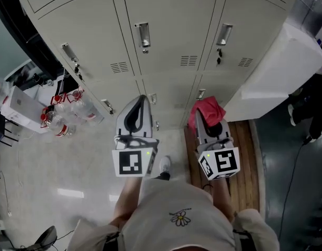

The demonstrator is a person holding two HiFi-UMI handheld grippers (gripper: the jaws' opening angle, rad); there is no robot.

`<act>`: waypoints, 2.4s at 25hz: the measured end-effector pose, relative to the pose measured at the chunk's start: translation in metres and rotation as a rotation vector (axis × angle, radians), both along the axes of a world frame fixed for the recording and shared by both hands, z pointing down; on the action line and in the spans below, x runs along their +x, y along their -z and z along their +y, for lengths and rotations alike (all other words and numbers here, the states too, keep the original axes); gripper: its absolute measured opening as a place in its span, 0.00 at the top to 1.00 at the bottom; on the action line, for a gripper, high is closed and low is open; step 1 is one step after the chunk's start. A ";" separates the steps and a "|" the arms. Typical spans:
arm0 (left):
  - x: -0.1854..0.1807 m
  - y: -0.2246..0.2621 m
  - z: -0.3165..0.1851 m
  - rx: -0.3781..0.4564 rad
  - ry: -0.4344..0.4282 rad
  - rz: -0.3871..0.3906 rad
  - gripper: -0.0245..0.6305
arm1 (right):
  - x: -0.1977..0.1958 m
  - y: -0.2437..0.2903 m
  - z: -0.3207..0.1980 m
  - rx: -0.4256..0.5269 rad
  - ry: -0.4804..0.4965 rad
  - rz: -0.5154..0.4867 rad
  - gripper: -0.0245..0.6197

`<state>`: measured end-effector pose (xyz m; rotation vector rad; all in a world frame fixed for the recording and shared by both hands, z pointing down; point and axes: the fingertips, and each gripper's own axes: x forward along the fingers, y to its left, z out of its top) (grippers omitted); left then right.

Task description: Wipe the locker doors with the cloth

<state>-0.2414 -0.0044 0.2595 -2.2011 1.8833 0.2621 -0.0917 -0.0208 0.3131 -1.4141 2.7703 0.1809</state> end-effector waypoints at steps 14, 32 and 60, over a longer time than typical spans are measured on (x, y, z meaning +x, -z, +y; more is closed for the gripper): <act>-0.050 0.006 -0.094 -0.005 -0.008 0.017 0.94 | -0.064 0.022 -0.098 0.058 0.008 0.030 0.91; -0.037 0.003 -0.097 -0.028 0.060 0.023 0.94 | -0.051 0.023 -0.110 0.062 0.072 0.016 0.91; 0.134 0.016 -0.152 -0.053 -0.300 -0.049 0.94 | 0.108 0.033 -0.118 0.077 -0.271 0.050 0.91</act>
